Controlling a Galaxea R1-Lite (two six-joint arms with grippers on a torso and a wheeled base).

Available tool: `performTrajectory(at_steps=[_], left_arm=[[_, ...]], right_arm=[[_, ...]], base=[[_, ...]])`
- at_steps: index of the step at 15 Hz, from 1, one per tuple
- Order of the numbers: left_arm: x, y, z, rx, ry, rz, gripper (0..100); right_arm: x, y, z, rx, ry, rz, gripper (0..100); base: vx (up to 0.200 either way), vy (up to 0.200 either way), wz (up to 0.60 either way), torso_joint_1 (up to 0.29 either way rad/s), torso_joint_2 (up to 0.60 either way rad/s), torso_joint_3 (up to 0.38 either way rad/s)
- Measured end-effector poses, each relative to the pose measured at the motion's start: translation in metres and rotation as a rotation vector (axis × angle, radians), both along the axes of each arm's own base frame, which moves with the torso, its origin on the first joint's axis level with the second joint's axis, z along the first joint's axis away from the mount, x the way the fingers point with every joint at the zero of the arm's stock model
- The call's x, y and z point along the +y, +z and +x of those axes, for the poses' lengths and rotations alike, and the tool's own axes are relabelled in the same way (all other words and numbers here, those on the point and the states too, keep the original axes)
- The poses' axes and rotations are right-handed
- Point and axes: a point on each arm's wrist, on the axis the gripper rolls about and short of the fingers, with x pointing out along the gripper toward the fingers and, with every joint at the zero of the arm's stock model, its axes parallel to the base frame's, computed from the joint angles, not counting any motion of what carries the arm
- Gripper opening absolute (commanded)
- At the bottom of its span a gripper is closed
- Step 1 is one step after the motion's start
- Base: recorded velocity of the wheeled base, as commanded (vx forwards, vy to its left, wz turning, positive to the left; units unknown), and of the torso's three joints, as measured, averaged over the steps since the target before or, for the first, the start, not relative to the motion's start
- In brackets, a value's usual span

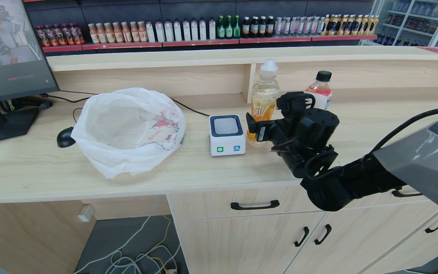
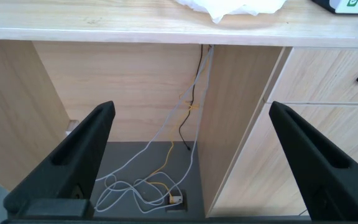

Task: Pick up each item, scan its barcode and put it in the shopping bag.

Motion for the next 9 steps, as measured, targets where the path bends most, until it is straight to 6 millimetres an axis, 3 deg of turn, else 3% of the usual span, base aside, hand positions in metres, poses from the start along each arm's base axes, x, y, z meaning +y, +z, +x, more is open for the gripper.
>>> performTrajectory(at_steps=[9], left_arm=[[0.0000,0.0000,0.0000,0.000,0.000,0.000,100]], right_arm=[[0.0049,0.0039,0.0097,0.010,0.014,-0.014,100]], base=[[0.000,0.000,0.00,0.000,0.00,0.000]])
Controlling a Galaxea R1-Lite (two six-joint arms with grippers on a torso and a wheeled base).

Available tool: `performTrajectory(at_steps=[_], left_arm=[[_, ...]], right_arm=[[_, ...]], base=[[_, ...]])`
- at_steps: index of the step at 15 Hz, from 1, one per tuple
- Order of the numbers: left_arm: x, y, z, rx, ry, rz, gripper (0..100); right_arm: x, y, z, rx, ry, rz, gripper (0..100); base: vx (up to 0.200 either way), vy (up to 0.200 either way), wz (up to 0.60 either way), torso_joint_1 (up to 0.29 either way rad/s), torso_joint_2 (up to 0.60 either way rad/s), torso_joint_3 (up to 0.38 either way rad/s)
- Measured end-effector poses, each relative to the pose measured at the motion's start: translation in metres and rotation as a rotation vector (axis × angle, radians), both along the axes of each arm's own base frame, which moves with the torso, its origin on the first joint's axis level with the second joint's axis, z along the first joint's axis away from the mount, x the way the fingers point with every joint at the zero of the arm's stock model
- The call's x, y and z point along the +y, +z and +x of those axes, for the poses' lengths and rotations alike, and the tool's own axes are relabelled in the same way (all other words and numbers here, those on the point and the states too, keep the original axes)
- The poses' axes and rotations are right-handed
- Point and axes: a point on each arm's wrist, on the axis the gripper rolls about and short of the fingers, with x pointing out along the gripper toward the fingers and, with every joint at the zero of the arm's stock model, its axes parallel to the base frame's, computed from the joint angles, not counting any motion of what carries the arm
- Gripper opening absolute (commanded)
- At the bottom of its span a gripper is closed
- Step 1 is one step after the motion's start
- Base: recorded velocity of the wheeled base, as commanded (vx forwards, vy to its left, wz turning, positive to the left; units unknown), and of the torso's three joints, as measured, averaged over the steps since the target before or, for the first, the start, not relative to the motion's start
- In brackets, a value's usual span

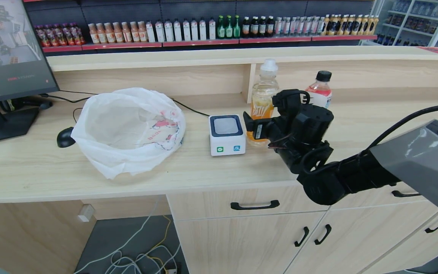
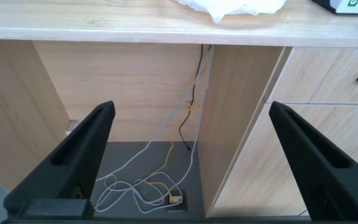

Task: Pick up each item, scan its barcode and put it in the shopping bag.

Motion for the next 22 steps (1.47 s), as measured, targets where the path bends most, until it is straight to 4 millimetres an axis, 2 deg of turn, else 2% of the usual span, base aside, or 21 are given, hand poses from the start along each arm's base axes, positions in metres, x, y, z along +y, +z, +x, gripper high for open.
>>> performTrajectory(at_steps=[6,15,22], left_arm=[[0.000,0.000,0.000,0.000,0.000,0.000,100],[0.000,0.000,0.000,0.000,0.000,0.000,100],[0.000,0.000,0.000,0.000,0.000,0.000,100]], right_arm=[[0.007,0.010,0.012,-0.008,0.005,0.009,100],[-0.001,0.006,0.023,0.005,-0.002,0.004,100],[0.000,-0.001,0.030,-0.009,-0.013,-0.005,100]], base=[[0.000,0.000,0.00,0.000,0.00,0.000],[0.000,0.000,0.00,0.000,0.00,0.000],[0.000,0.000,0.00,0.000,0.00,0.000]])
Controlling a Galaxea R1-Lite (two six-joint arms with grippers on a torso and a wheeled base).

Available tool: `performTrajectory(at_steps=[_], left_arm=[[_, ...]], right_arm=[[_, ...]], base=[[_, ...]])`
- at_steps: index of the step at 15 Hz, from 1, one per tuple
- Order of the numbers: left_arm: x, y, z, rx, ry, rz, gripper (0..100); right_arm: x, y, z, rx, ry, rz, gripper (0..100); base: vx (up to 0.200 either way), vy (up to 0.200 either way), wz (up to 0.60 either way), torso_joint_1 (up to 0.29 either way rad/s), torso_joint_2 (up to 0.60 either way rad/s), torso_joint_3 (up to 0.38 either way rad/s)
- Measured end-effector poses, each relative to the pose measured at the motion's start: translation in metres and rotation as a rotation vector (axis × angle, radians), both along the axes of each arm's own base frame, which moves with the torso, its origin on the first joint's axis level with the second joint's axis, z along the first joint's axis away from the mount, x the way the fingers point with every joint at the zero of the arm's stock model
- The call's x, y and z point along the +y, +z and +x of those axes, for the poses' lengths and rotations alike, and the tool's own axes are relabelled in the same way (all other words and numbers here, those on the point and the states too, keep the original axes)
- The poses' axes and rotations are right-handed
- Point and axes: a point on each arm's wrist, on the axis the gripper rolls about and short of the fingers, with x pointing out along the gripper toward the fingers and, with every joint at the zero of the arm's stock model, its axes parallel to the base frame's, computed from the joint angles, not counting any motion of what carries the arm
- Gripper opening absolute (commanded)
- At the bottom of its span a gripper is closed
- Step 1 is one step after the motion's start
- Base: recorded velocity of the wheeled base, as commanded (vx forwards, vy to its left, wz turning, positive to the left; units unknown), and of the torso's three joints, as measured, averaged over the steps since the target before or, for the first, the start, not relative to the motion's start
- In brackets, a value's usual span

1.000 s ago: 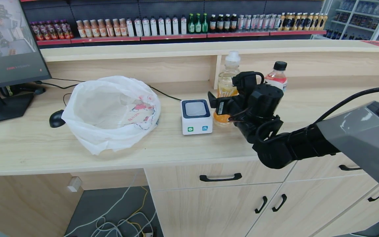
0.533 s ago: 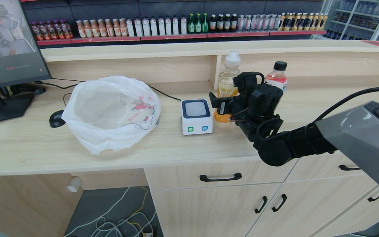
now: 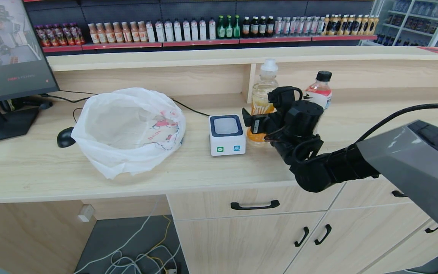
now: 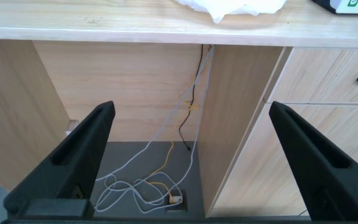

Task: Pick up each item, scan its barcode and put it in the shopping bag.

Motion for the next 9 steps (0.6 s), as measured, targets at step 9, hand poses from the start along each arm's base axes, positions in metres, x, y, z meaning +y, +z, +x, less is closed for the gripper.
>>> performTrajectory(at_steps=[9], left_arm=[[0.0000,0.0000,0.0000,0.000,0.000,0.000,100]], right_arm=[[0.0009,-0.0082,0.0029,-0.065,-0.012,0.035,100]], base=[[0.000,0.000,0.00,0.000,0.00,0.000]])
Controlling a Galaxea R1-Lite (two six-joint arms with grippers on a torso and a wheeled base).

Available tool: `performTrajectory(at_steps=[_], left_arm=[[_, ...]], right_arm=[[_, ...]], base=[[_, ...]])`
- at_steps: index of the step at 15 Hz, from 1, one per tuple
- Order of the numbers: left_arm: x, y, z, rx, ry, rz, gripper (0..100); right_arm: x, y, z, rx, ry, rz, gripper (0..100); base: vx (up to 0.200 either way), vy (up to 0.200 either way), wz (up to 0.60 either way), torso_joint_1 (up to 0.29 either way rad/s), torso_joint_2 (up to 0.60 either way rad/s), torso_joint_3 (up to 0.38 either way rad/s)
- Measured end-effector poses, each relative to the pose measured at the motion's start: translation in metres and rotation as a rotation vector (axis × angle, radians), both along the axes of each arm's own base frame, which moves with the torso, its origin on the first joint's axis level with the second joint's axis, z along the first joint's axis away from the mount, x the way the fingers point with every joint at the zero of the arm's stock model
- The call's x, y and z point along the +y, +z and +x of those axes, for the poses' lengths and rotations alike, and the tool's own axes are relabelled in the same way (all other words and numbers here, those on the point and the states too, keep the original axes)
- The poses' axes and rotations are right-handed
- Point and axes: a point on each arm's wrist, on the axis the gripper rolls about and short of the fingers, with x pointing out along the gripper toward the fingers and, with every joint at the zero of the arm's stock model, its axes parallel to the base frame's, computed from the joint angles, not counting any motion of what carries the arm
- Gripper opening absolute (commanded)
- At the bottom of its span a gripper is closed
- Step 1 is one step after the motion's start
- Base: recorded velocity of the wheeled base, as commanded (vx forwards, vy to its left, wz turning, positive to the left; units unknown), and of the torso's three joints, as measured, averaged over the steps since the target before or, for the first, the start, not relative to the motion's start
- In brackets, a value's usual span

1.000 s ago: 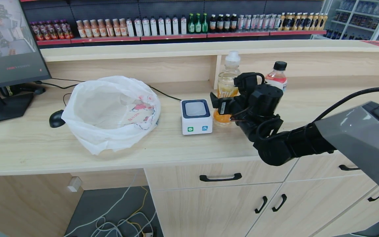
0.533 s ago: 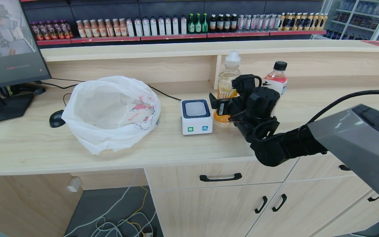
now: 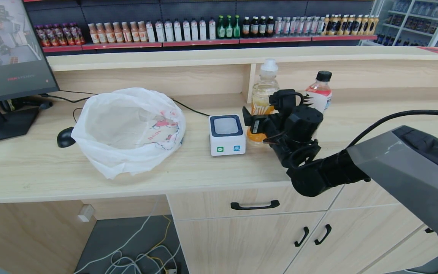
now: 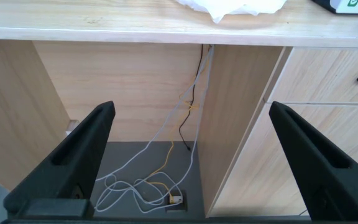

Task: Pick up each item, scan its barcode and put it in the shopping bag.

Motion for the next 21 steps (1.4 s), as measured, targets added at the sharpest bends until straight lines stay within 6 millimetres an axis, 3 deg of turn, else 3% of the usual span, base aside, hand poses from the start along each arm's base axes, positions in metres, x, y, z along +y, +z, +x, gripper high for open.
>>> performTrajectory(at_steps=[8,9,21], left_arm=[[0.0000,0.0000,0.0000,0.000,0.000,0.000,100],[0.0000,0.0000,0.0000,0.000,0.000,0.001,100],[0.0000,0.0000,0.0000,0.000,0.000,0.000,100]], right_arm=[[0.0016,-0.0010,0.0080,-0.013,-0.003,0.007,100],[0.0014,-0.0012,0.0083,-0.013,-0.003,0.008,0],[0.0001,-0.0002,0.0089,-0.018,-0.005,0.012,0]], base=[[0.000,0.000,0.00,0.000,0.00,0.000],[0.000,0.000,0.00,0.000,0.00,0.000],[0.000,0.000,0.00,0.000,0.00,0.000]])
